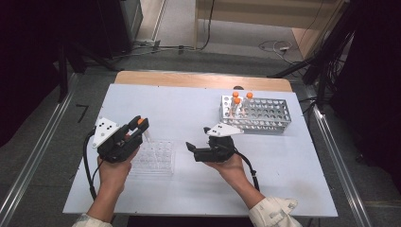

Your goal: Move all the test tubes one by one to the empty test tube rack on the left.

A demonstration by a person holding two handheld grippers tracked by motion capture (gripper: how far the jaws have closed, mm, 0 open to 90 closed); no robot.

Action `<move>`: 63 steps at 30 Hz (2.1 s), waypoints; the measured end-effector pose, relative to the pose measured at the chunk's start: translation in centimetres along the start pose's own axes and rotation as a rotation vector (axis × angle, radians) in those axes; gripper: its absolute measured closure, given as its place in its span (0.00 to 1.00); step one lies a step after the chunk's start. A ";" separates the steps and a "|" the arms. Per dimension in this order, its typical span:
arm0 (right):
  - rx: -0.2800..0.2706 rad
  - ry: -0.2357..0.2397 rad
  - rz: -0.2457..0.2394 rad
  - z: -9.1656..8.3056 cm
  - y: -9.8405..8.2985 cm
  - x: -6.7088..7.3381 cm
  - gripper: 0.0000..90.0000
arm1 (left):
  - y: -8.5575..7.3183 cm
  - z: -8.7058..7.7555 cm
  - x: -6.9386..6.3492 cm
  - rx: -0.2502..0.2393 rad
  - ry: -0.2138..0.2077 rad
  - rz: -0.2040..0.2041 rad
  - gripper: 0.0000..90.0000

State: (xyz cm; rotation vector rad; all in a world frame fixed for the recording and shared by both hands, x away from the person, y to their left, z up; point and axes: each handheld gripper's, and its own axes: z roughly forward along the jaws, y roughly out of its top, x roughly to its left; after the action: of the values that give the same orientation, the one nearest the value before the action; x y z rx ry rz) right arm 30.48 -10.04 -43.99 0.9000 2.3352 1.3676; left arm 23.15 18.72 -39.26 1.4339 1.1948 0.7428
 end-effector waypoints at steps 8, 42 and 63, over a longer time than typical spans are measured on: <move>0.000 0.004 0.002 0.0 0.0 0.0 0.18 | -0.5 -0.5 1.4 0.002 0.069 0.012 0.78; 0.003 0.007 0.005 0.0 -0.1 0.1 0.19 | -3.8 0.3 2.2 0.084 0.106 0.033 0.78; 0.000 -0.001 0.012 -0.1 -0.1 -0.1 0.19 | -3.6 0.2 2.5 0.076 0.116 0.001 0.39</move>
State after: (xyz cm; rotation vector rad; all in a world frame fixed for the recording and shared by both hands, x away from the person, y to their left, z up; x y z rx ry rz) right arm 30.48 -10.21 -43.99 0.9164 2.3322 1.3721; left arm 23.11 20.73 -43.12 1.4696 1.3239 0.7979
